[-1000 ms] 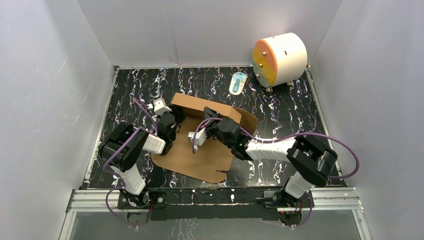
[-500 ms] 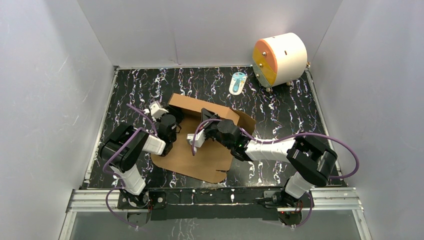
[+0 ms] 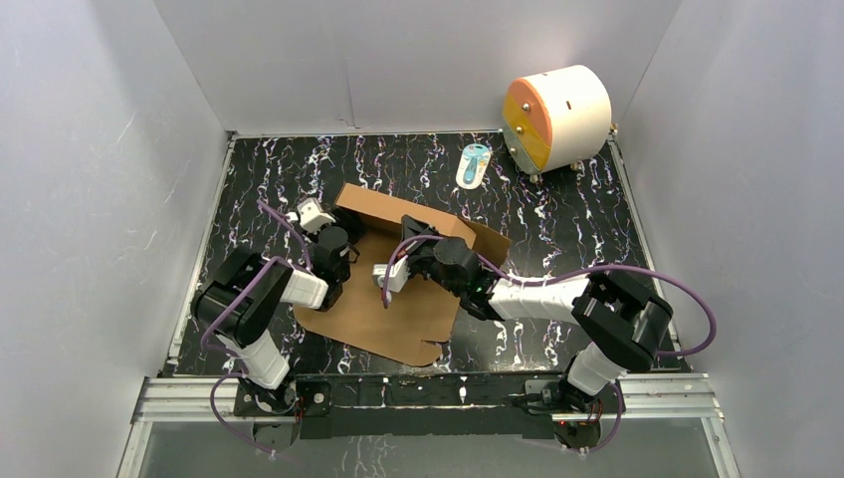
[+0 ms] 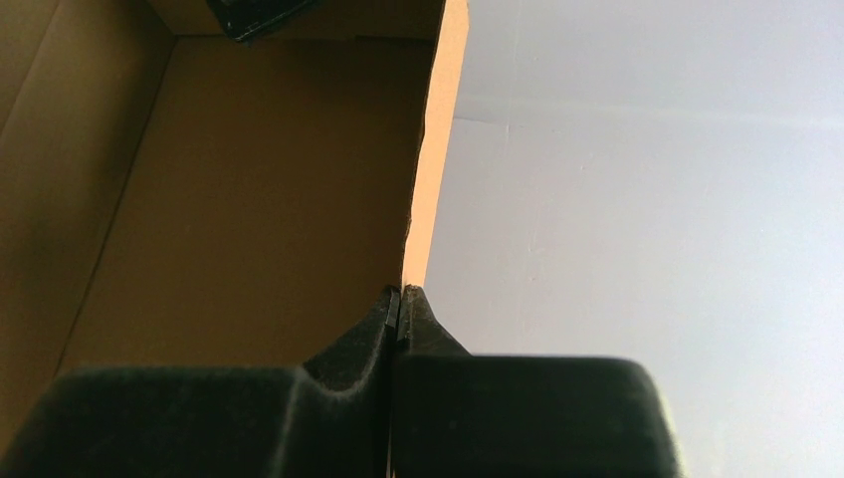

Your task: Fold the paper box

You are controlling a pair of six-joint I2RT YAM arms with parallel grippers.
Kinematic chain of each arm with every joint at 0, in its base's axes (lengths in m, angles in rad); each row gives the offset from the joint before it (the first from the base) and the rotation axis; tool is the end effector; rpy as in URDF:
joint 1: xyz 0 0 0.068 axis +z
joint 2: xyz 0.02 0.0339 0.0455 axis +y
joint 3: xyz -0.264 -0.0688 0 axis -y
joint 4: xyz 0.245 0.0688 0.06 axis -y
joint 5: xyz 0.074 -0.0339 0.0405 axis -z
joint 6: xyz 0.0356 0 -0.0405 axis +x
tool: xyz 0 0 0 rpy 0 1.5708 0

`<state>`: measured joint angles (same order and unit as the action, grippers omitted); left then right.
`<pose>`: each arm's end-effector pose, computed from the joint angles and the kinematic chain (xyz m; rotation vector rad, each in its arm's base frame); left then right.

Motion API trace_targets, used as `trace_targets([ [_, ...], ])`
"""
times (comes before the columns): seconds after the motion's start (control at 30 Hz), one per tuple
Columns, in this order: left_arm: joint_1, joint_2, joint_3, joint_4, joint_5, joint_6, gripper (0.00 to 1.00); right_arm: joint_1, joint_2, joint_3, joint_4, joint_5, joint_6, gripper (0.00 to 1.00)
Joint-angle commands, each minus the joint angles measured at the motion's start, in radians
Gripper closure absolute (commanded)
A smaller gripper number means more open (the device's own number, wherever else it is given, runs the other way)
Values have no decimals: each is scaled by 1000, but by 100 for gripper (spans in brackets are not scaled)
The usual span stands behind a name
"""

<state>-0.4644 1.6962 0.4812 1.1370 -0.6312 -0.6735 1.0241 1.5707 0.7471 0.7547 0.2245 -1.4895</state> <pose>0.2750 -0.1143 0.1587 -0.6374 1.5168 -0.3516 0.1830 0.2854 0.2311 -1.5216 0.6773 -0.5382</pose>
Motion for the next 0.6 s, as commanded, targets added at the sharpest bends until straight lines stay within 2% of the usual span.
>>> trace_targets([
  [0.0, 39, -55, -3, 86, -46, 199, 42, 0, -20, -1, -68, -6, 44, 100],
  [0.23, 59, -66, -54, 199, 95, 243, 38, 1, -14, -1, -72, -17, 58, 100],
  [0.47, 172, -104, -114, 254, 409, 192, 37, 1, -14, -6, -61, -29, 80, 100],
  [0.57, 192, -118, -124, 255, 481, 212, 36, 0, -12, -10, -56, -33, 85, 100],
])
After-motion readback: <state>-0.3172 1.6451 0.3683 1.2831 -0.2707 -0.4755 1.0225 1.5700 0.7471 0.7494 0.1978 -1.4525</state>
